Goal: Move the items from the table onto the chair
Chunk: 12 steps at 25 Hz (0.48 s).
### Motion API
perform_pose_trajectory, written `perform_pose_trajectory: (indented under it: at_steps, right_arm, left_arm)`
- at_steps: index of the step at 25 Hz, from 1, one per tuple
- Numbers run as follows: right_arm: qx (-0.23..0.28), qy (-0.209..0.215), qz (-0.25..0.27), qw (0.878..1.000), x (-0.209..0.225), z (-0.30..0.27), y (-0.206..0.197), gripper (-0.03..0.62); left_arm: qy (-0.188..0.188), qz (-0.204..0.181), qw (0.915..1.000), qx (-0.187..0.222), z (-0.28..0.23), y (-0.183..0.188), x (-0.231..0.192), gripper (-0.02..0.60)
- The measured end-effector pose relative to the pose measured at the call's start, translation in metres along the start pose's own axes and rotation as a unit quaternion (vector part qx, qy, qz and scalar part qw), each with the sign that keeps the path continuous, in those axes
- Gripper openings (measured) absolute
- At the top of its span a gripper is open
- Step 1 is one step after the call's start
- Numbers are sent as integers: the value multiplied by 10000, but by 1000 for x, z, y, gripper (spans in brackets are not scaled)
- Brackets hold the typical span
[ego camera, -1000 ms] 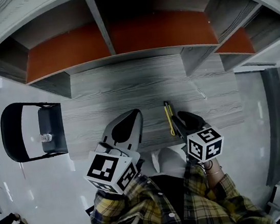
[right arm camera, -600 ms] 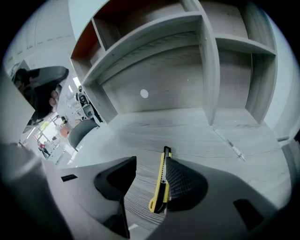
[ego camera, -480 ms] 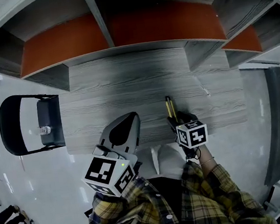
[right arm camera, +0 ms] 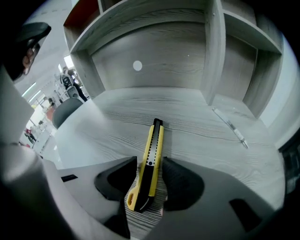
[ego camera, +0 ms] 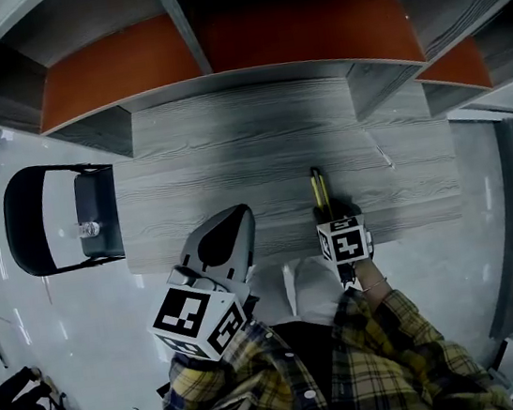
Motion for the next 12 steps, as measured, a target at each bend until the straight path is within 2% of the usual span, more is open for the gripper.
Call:
perform_pose_trajectory:
  at_steps: [4, 12]
  right_arm:
    - [-31, -257, 374, 9990, -4, 0, -2, 162]
    - [-147, 26, 307, 9994, 4, -1, 0, 127]
  left_arm:
    - [13, -4, 10000, 14, 3, 0, 0, 5]
    - [48, -21, 9999, 120, 8, 1, 6, 5]
Point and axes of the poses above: the fingertips, and each gripper's own axes: z backward along the fingers, x to its right, y out of its top, the point moved 8 cm from there along z, backward along the fingers, and after that the axes turned 6 degrees about -x, right-handed, at the moved point
